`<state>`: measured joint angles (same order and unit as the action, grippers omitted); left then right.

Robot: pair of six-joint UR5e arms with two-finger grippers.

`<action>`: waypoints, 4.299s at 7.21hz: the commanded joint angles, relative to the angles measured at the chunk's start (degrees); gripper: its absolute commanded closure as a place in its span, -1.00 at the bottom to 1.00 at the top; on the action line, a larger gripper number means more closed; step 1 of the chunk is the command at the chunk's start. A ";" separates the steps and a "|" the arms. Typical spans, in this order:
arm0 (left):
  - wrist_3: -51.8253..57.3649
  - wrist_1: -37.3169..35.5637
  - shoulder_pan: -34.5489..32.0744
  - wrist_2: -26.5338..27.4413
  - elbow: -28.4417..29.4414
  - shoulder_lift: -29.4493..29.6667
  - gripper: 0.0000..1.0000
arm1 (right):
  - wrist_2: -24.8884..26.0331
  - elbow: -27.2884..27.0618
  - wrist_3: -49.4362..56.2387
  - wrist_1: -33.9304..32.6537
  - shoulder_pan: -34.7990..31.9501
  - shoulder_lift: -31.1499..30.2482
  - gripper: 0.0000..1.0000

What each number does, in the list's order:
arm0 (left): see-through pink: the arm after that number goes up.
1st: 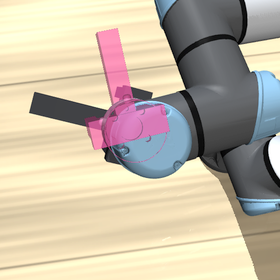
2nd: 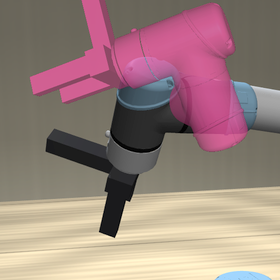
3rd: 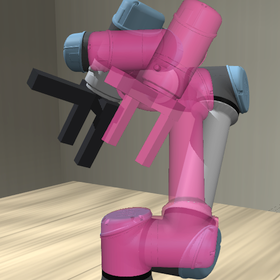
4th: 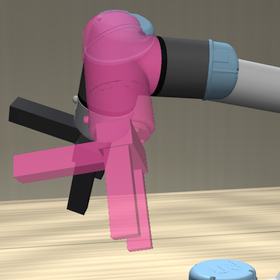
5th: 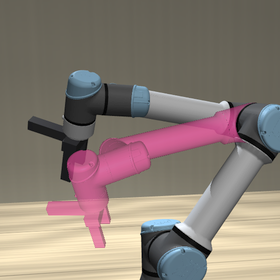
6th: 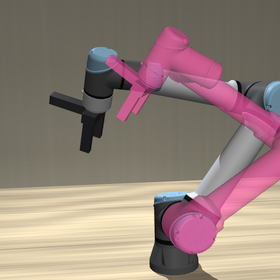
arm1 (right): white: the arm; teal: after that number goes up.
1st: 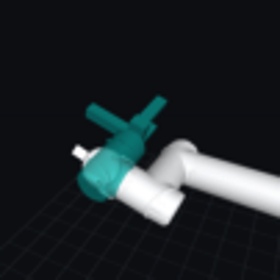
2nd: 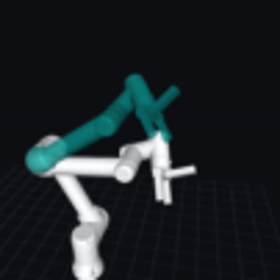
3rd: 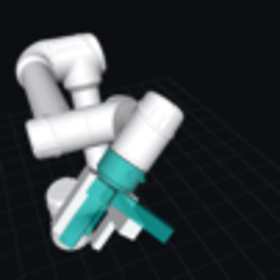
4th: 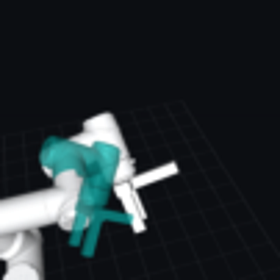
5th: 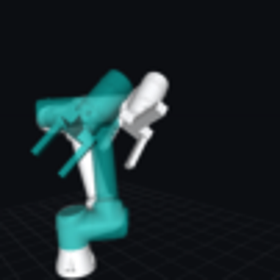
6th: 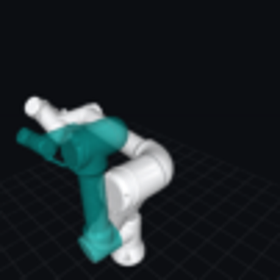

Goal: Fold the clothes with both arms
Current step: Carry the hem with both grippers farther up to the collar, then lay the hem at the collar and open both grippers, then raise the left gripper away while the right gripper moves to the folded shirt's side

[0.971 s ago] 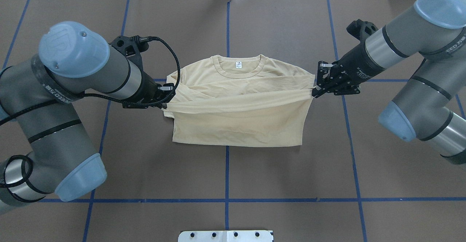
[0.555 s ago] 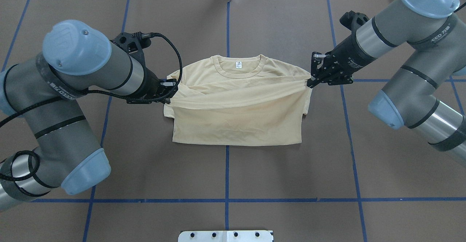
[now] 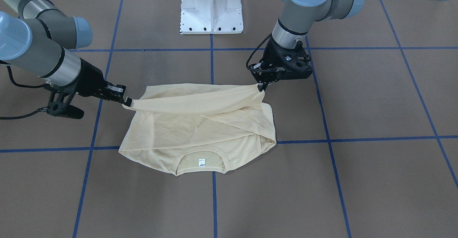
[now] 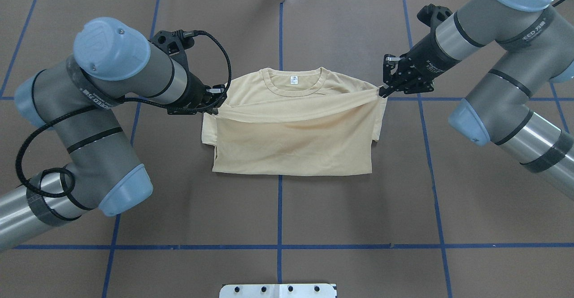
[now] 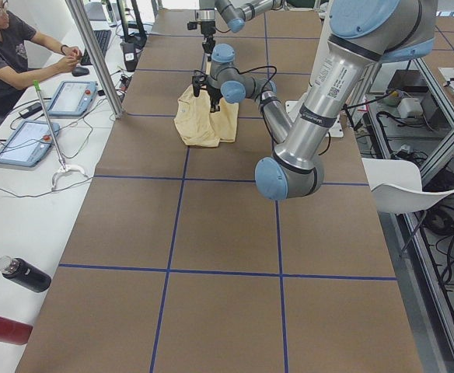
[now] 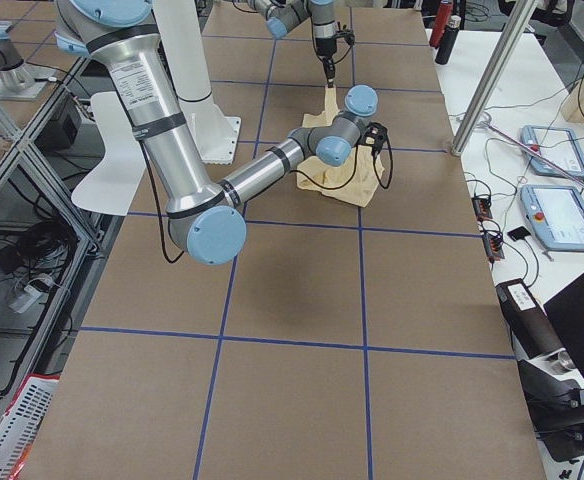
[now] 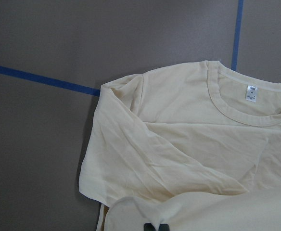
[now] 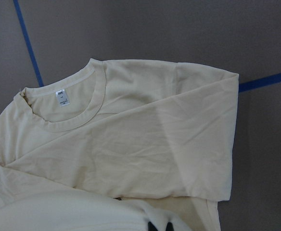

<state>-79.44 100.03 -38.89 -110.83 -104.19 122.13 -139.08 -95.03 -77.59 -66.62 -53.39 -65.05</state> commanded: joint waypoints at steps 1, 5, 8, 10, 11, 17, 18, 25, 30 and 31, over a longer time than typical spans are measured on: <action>-0.01 6.47 -1.62 0.00 5.55 0.74 1.00 | 0.38 3.09 0.94 0.00 -0.05 1.33 1.00; -0.36 20.08 -2.33 0.09 18.99 4.42 1.00 | 1.61 9.49 1.03 0.09 0.48 6.15 1.00; -0.45 29.93 -2.33 2.55 28.74 5.48 1.00 | 3.19 18.01 3.49 1.40 0.39 9.76 1.00; -0.45 35.48 -2.33 4.20 35.61 7.16 1.00 | 3.98 20.75 3.49 4.22 0.39 10.12 1.00; -0.27 35.33 -2.42 4.31 35.72 7.07 1.00 | 4.07 21.63 3.49 4.22 0.48 10.12 1.00; -0.71 35.06 -3.21 4.22 35.28 7.50 1.00 | 4.16 23.31 3.84 4.31 0.39 10.47 1.00; -0.80 35.06 -3.21 4.22 35.20 7.69 1.00 | 4.16 23.31 3.84 4.31 0.39 11.17 1.00; -0.54 34.80 -3.91 4.13 30.38 6.90 -1.00 | 12.51 22.09 3.23 5.79 2.59 11.88 -1.00; -0.71 32.96 -4.97 4.48 19.55 0.21 -1.00 | 13.03 2.87 -0.96 6.33 6.00 -1.37 -0.99; -0.71 31.73 -5.05 4.48 18.51 0.04 -1.00 | 14.17 0.57 -5.25 6.33 9.33 -2.79 -0.99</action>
<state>-80.13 133.02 -43.83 -106.39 -84.59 122.42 -125.95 -91.05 -78.72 -60.30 -47.40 -65.35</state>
